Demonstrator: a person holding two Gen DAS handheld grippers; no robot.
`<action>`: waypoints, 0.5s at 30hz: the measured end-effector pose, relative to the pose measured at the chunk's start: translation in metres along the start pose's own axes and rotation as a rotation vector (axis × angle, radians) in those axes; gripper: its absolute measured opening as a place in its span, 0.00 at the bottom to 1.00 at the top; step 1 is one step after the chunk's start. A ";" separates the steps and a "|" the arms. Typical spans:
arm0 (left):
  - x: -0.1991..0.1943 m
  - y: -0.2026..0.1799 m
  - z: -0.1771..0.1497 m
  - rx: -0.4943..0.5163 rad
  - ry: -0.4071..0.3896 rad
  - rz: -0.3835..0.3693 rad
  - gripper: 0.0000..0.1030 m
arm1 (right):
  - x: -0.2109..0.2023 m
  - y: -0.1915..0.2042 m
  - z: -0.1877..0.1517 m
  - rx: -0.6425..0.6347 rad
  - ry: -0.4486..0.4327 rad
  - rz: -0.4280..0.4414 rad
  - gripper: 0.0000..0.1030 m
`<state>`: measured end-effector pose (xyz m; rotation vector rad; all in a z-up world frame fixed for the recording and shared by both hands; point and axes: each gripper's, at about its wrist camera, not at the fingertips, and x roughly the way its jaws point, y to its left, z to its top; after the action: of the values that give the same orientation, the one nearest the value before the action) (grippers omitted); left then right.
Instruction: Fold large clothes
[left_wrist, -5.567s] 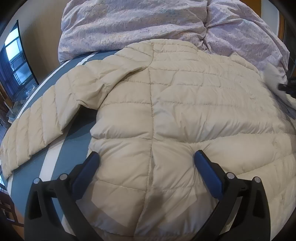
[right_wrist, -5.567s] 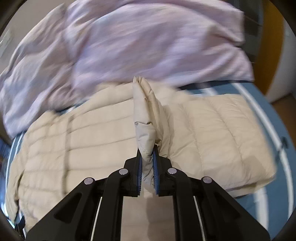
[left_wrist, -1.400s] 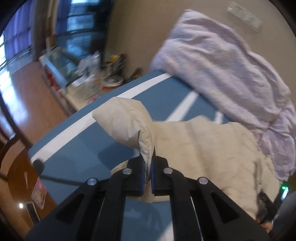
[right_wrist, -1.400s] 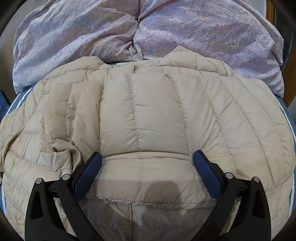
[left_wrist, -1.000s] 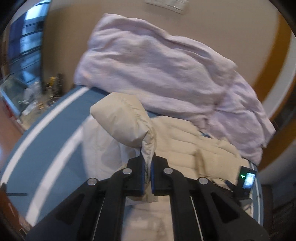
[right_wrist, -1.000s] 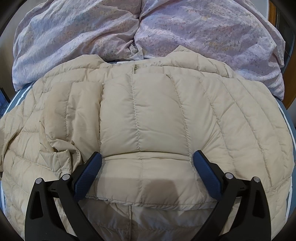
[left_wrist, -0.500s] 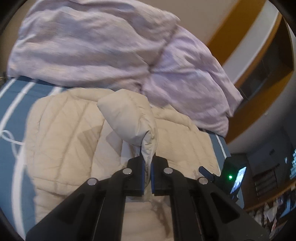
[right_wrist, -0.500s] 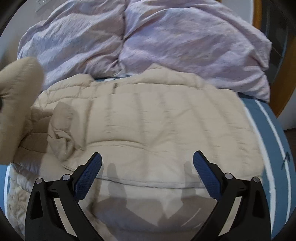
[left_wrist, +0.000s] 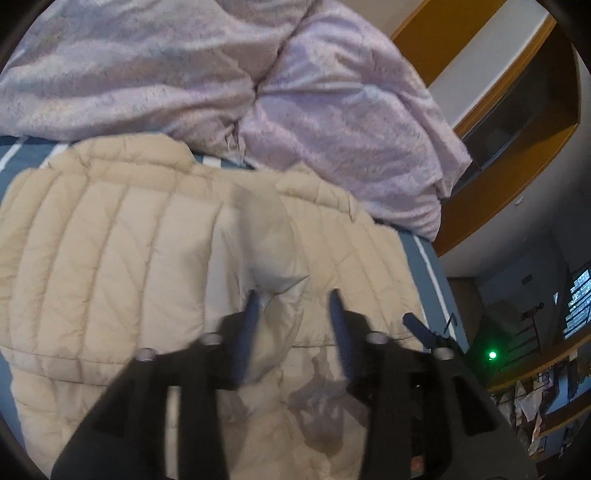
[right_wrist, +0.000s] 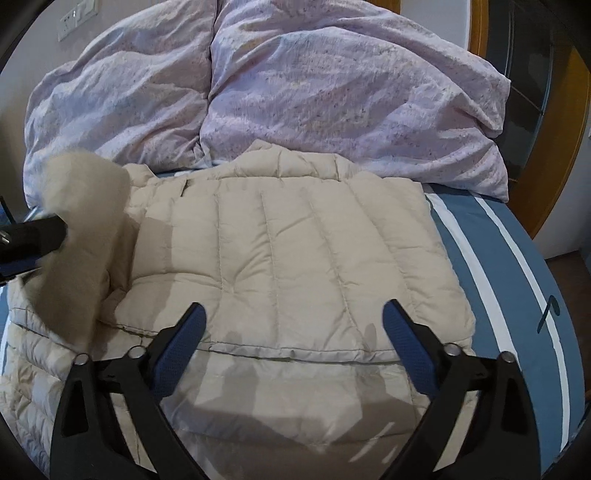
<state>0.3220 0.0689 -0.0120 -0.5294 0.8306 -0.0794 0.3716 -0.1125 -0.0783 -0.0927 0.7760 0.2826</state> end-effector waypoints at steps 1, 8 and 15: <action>-0.007 0.002 0.002 0.002 -0.016 0.008 0.47 | -0.001 0.000 0.000 0.008 0.000 0.012 0.82; -0.030 0.043 0.003 -0.027 -0.051 0.145 0.48 | -0.008 0.012 0.007 0.050 0.009 0.158 0.46; -0.030 0.085 -0.006 -0.065 -0.025 0.252 0.48 | -0.004 0.045 0.010 0.012 0.016 0.206 0.38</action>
<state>0.2859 0.1478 -0.0354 -0.4817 0.8713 0.1859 0.3627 -0.0683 -0.0669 -0.0038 0.8040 0.4729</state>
